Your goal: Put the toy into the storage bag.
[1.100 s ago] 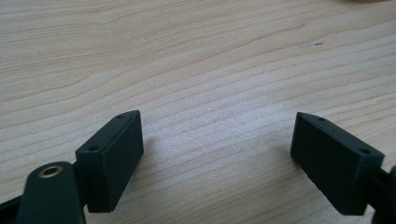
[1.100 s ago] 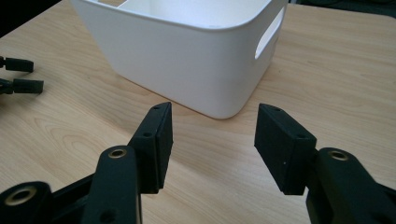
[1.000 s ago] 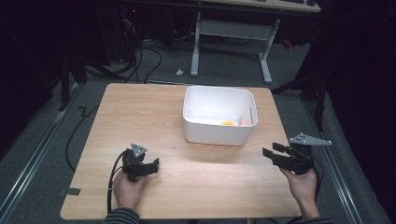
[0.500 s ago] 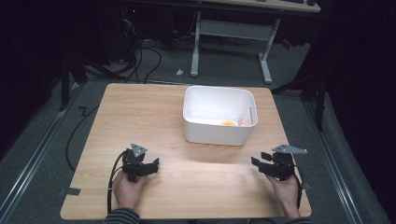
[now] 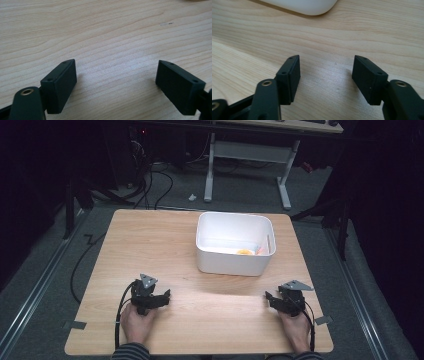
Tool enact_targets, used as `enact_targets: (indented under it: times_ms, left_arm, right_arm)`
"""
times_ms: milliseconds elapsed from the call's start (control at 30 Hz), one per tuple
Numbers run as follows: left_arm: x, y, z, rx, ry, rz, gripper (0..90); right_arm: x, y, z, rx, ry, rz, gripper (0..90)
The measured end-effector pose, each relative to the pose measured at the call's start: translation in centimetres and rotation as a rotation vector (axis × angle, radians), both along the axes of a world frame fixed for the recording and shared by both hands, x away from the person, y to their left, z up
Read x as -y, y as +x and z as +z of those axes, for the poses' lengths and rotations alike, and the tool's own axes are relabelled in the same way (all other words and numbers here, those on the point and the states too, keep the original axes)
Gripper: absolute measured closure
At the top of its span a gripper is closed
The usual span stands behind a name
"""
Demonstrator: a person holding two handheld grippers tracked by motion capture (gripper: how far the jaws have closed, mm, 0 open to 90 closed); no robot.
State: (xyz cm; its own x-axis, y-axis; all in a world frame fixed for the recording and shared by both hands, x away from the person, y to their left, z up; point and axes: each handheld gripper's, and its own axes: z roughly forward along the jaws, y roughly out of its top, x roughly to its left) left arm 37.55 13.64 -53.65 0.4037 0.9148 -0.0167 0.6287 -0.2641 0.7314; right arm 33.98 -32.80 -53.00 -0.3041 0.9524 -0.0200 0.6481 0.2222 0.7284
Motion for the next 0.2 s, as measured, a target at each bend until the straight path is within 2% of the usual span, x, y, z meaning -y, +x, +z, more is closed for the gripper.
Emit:
enact_targets:
  times_ms: [200]
  left_arm:
    - [0.0,-0.01,0.0,0.0,0.0,0.0,17.4]
  right_arm:
    - [0.04,0.15,-0.02,-0.005,0.002,0.013,34.1]
